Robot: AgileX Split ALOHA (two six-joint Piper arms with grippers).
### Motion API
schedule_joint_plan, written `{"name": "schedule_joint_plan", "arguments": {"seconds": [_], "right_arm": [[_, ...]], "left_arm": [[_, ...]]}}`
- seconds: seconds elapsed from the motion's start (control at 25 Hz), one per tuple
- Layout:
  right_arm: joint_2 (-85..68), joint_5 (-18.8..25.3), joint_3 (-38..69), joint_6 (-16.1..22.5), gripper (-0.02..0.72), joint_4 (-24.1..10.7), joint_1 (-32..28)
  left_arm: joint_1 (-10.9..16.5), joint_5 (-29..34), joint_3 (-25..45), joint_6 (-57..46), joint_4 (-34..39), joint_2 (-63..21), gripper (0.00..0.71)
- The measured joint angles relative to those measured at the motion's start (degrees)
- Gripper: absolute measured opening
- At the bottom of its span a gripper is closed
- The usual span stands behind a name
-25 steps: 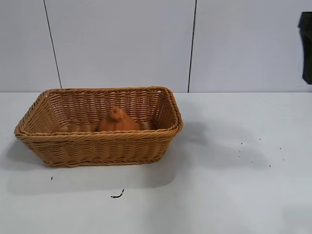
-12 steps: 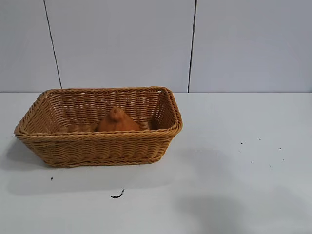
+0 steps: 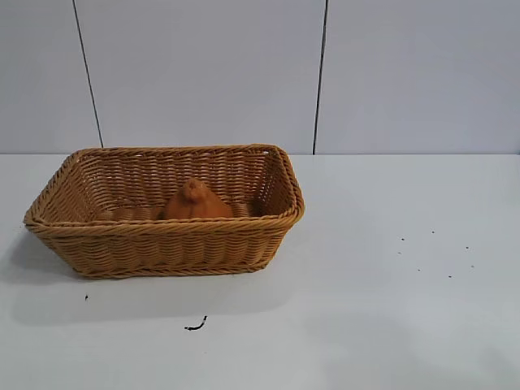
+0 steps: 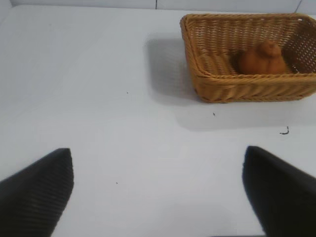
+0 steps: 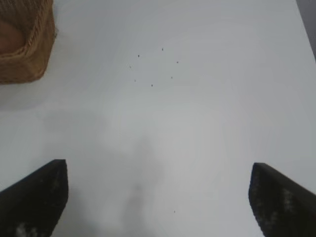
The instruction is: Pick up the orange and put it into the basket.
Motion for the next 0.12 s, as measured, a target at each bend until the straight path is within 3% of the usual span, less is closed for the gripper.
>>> {"name": "schedule_joint_plan", "arguments": {"seconds": [0.12], "right_arm": [[0.0,0.1,0.0,0.0,0.683,0.1,0.0]], "left_arm": [[0.0,0.1,0.0,0.0,0.0,0.0,0.666]]}}
